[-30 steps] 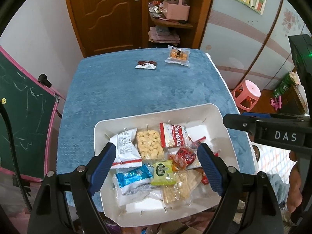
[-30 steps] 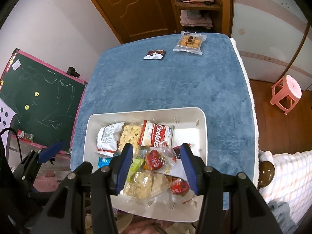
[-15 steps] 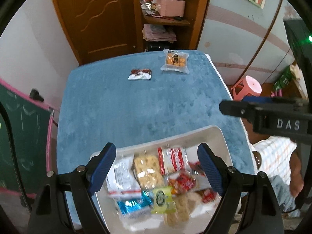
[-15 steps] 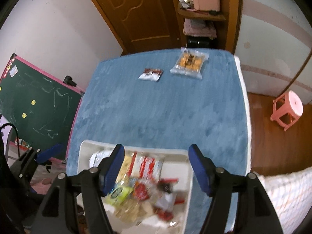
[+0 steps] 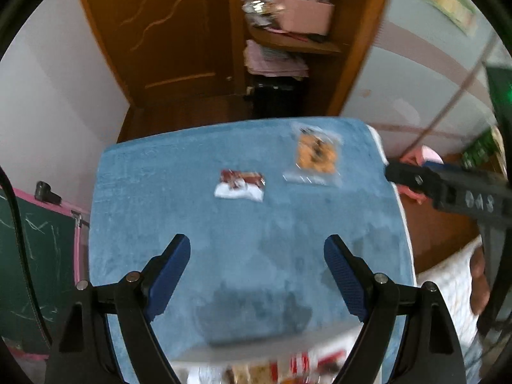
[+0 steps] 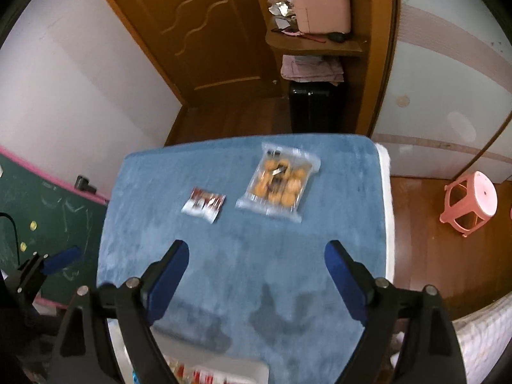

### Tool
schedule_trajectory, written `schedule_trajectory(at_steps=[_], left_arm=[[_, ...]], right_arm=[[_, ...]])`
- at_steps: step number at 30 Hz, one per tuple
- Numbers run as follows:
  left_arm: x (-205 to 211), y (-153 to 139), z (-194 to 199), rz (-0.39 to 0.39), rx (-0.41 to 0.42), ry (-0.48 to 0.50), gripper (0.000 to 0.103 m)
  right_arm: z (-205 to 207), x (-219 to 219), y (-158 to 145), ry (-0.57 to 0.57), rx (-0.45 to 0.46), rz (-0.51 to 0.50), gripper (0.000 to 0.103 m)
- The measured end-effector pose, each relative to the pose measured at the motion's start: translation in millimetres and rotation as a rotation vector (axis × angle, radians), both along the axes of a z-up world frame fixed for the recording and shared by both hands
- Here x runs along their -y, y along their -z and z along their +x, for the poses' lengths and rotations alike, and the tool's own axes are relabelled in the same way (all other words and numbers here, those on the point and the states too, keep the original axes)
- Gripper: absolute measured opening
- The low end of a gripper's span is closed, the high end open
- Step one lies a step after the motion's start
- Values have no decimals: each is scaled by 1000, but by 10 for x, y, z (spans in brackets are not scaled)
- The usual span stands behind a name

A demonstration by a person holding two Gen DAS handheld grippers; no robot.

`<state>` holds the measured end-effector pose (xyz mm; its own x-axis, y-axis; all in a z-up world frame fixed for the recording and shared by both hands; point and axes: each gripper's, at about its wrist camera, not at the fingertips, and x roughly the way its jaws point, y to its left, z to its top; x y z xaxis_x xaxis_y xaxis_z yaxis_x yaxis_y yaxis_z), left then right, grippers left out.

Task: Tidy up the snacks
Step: 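Grasp the brown-and-white wrapper with left gripper while right gripper grasps the orange-cookie bag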

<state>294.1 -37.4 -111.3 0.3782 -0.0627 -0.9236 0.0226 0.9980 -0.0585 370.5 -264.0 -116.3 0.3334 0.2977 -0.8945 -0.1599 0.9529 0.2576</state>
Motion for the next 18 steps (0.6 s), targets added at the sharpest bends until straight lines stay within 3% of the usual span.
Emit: schedule_trajectory(at_steps=[6,13,18], left_arm=[[-315,644,831,-83,-88,-192,85],[-491,1377,1216,-122,-141,-379,85],[-470,1722,1304,-81,-144,-466,85]], right_arm=[[674,-62,474,79,-9,7,92],[1160,-108,1168,201,-90,-5,95],[1297,-174,1462,238,-126,-28,96]])
